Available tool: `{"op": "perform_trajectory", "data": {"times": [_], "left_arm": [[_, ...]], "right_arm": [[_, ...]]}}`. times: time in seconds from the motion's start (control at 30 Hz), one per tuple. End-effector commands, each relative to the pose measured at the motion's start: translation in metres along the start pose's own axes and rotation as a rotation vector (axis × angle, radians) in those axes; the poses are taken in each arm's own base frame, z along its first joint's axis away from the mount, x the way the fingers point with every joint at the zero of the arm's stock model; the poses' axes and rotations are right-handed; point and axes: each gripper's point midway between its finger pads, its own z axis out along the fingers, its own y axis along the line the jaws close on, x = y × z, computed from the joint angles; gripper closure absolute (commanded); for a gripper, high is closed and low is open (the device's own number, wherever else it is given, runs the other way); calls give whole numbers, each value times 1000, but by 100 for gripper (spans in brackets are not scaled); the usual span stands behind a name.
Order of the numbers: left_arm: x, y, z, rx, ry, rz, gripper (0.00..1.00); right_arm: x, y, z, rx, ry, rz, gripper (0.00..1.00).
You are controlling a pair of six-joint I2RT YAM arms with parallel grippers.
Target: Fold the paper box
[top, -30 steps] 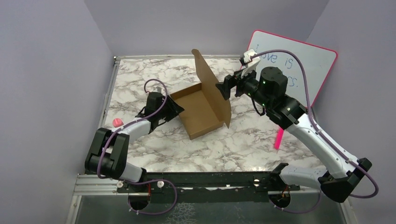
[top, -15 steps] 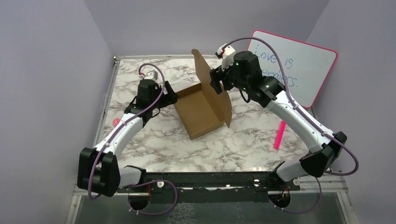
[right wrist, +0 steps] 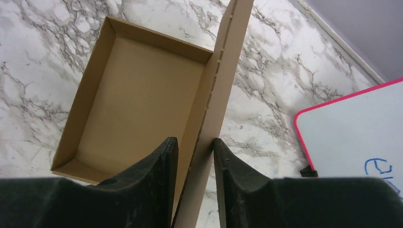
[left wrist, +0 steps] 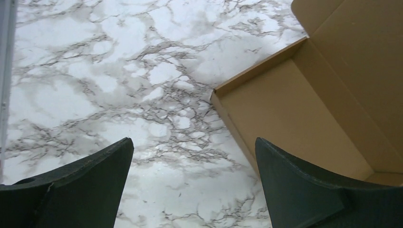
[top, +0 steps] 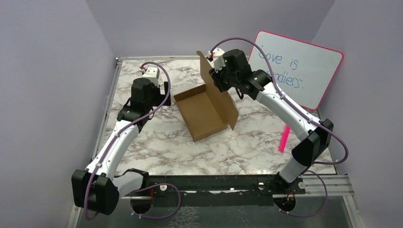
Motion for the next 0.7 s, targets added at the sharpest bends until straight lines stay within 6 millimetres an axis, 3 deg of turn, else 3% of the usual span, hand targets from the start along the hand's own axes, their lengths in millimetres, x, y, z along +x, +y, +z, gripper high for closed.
{"op": "perform_trajectory", "data": {"times": [0.0,0.17,0.4,0.57,0.67], "left_arm": [[-1,21,-16,-80,-19,95,1],[-7,26,-24,-107,-57,96,1],[-11,25,-26,-94,-78,92,1],[-15,-1,-29,79,-118,185,1],[-19,-4,-34,101,-159,199,1]], "right_arm": [[0,2,1,-45,12,-113,68],[-4,-1,7,-104,-3,-195,90],[-13,4,3,-316,-91,-306,94],[-17,14,-1,-492,-142,-440,98],[-21,16,1,-539,-164,-530,99]]}}
